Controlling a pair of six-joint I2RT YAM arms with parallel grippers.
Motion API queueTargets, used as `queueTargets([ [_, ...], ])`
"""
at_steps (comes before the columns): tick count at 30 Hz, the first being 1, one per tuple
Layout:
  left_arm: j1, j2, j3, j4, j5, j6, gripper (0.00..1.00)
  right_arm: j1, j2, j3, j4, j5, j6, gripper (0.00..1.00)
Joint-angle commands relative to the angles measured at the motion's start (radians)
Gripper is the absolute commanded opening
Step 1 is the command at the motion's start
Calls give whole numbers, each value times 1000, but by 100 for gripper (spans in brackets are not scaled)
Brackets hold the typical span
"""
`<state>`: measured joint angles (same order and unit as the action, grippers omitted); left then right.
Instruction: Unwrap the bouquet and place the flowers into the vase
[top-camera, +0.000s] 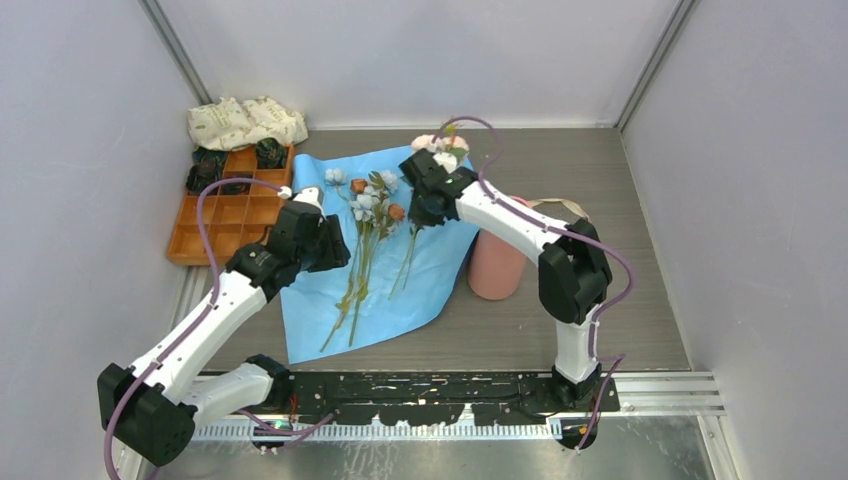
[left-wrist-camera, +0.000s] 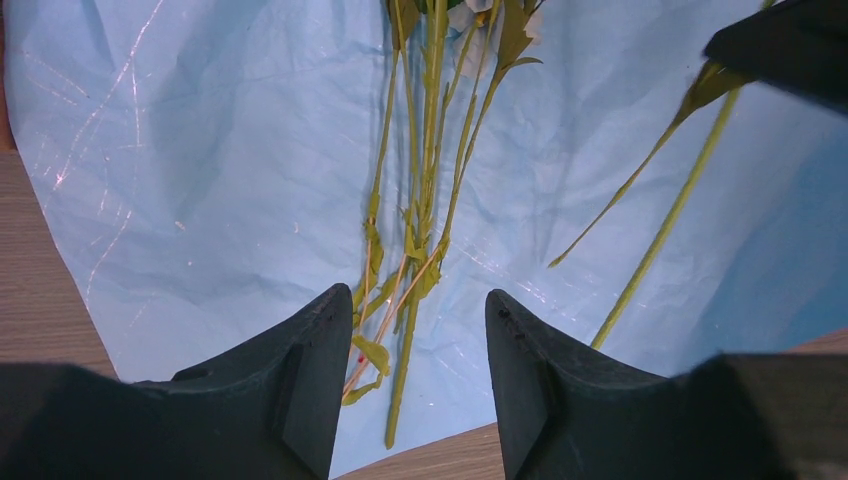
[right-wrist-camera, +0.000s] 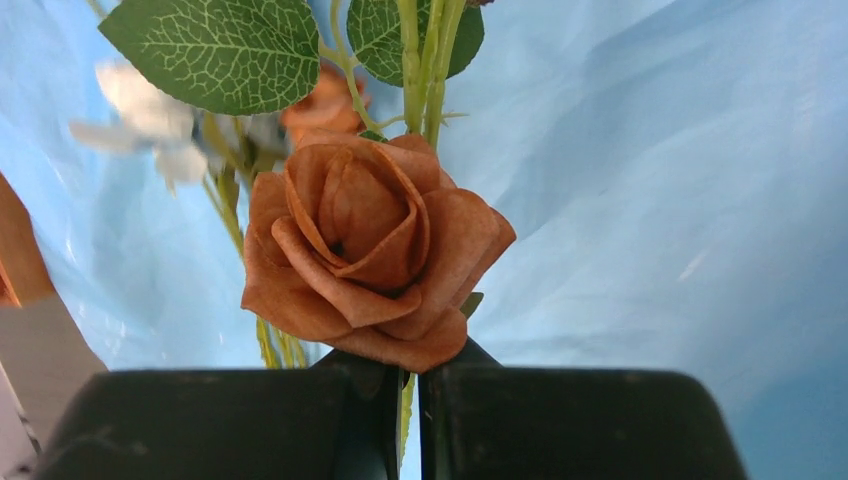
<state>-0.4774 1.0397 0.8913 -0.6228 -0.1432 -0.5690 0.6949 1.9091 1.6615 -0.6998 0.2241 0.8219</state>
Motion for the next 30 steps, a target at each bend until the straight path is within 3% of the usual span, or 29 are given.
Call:
queueTargets([
  [1, 2, -33, 13, 2, -18, -8, 52, 92, 29, 14, 19, -37, -14, 2],
  [9, 2, -38, 10, -14, -20, -9, 52, 121, 67, 59, -38, 12, -35, 35],
  [11, 2, -42, 8, -13, -20, -10, 52, 120, 50, 64, -59, 47, -45, 39],
  [17, 3, -39, 8, -11, -19, -10, 53, 117, 44, 79, -85, 83, -75, 40],
  [30, 2, -43, 10, -16, -24, -6, 53, 185, 105, 72, -61, -37, -13, 44],
])
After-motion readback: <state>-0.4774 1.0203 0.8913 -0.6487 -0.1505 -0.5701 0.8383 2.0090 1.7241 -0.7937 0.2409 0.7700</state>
